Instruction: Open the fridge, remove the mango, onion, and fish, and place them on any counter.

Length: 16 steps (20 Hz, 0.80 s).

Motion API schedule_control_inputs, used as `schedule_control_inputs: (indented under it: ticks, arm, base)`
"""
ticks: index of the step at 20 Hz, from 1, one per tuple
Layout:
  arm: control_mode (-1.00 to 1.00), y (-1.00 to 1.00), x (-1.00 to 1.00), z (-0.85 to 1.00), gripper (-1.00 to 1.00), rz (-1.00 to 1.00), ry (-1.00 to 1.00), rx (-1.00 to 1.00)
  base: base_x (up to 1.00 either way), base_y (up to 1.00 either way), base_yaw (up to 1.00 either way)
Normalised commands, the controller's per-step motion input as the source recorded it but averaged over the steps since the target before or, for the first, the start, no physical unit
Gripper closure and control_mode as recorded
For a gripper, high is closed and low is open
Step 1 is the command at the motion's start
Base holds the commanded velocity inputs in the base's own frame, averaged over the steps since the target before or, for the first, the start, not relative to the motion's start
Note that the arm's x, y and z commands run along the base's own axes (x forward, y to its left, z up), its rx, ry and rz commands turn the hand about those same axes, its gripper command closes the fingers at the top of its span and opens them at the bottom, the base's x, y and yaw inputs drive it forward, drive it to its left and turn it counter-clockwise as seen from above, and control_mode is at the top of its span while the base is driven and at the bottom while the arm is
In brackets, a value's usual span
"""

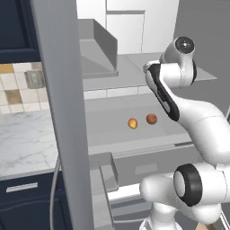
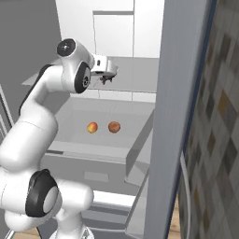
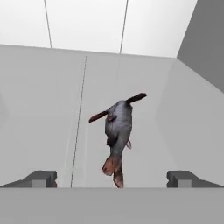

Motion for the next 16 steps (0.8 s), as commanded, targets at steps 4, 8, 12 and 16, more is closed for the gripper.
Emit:
schedule_control_inputs:
  ticks: [4, 8, 12, 16]
  arm:
    - [-1.0, -0.09, 0.6, -0.22, -1.0, -0.02, 0.06, 0.03]
    - [-1.0, -0.3, 0.35, -0.26, -1.0, -0.02, 0.02, 0.02]
    - [-1.0, -0.18, 0.33, -0.3, -1.0, -0.01, 0.02, 0.03]
    - [-1.0, 0.0, 0.54, -0.25, -1.0, 0.0, 0.01, 0.04]
  base:
    - [0.0, 0.0, 0.0]
    - [0.0, 0.0, 0.0]
    - [0.0, 0.0, 0.0]
    - [0.0, 0.0, 0.0]
